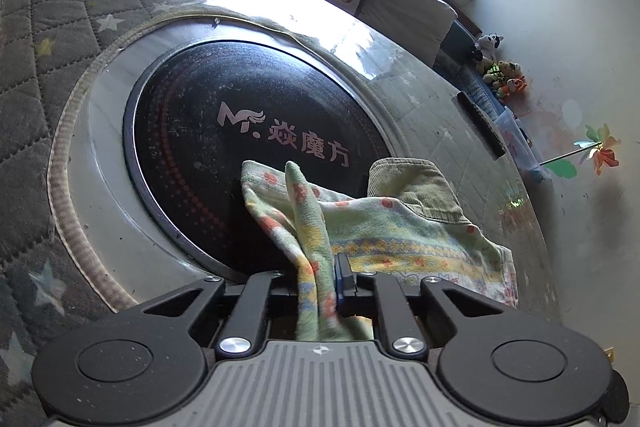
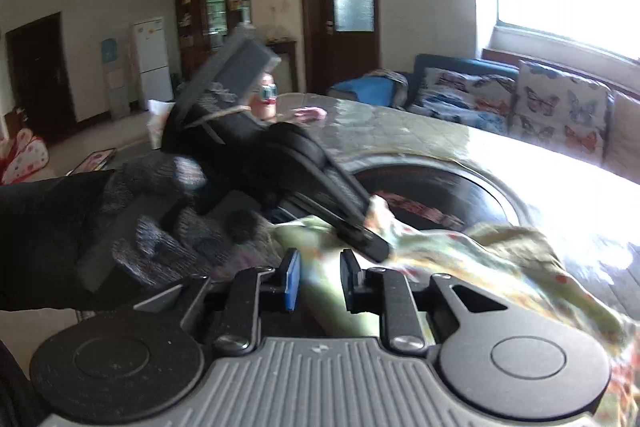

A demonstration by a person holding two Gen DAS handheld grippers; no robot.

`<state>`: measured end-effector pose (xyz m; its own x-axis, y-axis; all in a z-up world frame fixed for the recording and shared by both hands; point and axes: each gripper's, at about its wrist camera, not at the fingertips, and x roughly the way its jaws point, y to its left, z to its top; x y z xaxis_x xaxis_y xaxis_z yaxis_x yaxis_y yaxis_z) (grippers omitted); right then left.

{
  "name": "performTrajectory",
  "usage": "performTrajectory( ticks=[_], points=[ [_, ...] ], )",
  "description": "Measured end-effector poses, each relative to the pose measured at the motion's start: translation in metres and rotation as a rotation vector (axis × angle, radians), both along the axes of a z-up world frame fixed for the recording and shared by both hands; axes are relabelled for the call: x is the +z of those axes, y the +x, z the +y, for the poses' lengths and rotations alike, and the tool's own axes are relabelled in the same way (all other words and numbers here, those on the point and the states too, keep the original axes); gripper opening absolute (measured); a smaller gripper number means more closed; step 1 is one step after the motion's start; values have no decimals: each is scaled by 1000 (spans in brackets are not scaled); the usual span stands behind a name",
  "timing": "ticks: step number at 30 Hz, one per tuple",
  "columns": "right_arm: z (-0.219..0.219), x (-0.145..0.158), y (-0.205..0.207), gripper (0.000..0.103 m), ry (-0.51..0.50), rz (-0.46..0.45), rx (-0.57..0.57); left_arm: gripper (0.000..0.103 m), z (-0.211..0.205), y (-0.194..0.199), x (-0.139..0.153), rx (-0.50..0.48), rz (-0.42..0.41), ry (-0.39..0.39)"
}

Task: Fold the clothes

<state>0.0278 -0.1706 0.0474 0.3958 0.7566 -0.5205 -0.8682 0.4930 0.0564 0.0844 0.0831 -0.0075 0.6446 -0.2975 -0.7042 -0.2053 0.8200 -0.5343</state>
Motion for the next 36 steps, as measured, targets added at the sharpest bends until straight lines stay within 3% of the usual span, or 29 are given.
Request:
performTrajectory(
  ticks=[2,10,14,20,30,34,36],
  points=[
    [-11,-2,3,20,-4,7,-46,13,0,0,-1,0,0,0],
    [-79,-25,55,20,-52,49,-410,14,0,0,0,-4,-6,11],
    [-106,-37,80,20,-62,96,-524,14,-2,1,-1,-5,-5,18],
    [-125,-41,100,20,-28,77,-603,14,-3,1,1,-10,-6,36],
    [-132,-49,122,53,-34,104,-717,14,-7,2,4,-18,-18,73],
    [-131,-51,120,54,-16,107,-753,14,-10,2,6,-23,-25,95],
    [-130,-51,118,47,-3,119,-743,14,-12,2,8,-28,-32,113]
  ],
)
